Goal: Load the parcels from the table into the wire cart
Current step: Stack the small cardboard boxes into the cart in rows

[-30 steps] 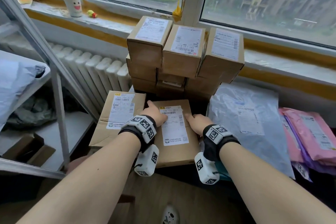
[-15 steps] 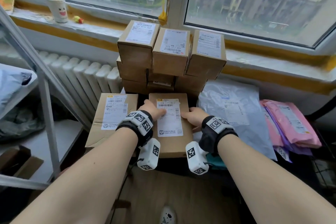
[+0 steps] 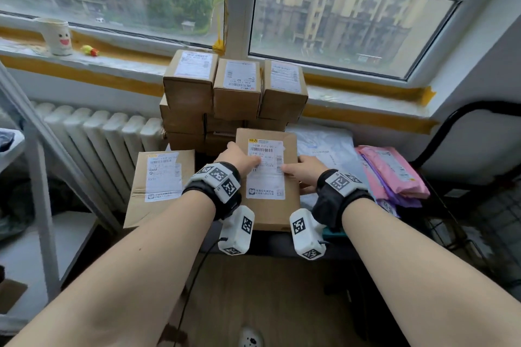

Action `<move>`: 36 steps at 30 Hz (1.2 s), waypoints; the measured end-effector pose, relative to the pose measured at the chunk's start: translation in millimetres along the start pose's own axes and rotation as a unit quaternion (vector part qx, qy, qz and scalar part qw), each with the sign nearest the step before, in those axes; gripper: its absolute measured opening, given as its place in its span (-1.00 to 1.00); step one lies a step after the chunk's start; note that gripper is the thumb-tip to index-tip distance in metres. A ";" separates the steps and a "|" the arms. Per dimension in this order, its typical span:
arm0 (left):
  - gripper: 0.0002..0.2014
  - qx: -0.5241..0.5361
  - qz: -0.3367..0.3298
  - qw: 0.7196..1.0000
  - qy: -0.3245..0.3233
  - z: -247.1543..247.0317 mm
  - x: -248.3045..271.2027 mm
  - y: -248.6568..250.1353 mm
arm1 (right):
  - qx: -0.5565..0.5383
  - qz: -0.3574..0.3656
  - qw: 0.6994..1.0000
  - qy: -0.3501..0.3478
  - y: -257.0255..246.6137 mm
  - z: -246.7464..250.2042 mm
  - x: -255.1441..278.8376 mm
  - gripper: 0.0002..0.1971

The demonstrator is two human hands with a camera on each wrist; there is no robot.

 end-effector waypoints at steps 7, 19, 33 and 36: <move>-0.39 0.000 -0.071 0.997 -0.028 -39.5 33.5 44.7 | -0.025 0.000 0.996 0.090 29.5 53.0 36.1 -0.84; -0.50 0.005 -0.175 0.977 -0.119 -153.5 118.7 143.5 | -0.045 0.001 0.977 0.207 124.3 179.6 109.5 -0.57; -0.49 -0.039 -0.233 0.960 -0.149 -367.5 254.5 255.5 | -0.100 -0.017 0.955 0.279 312.0 365.7 208.5 -0.72; -0.43 -0.050 -0.230 0.961 -0.142 -410.3 271.9 273.5 | -0.086 -0.014 0.958 0.275 345.2 401.0 219.3 -0.74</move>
Point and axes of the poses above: each hand's wrist, its own x-axis away from the middle knuckle, its own z-axis out of the back of the hand, y = z × x, the point moved 7 cm from there along -x, towards the middle knuckle, and after that the axes turned 5 degrees about z, right-handed, at the moved point
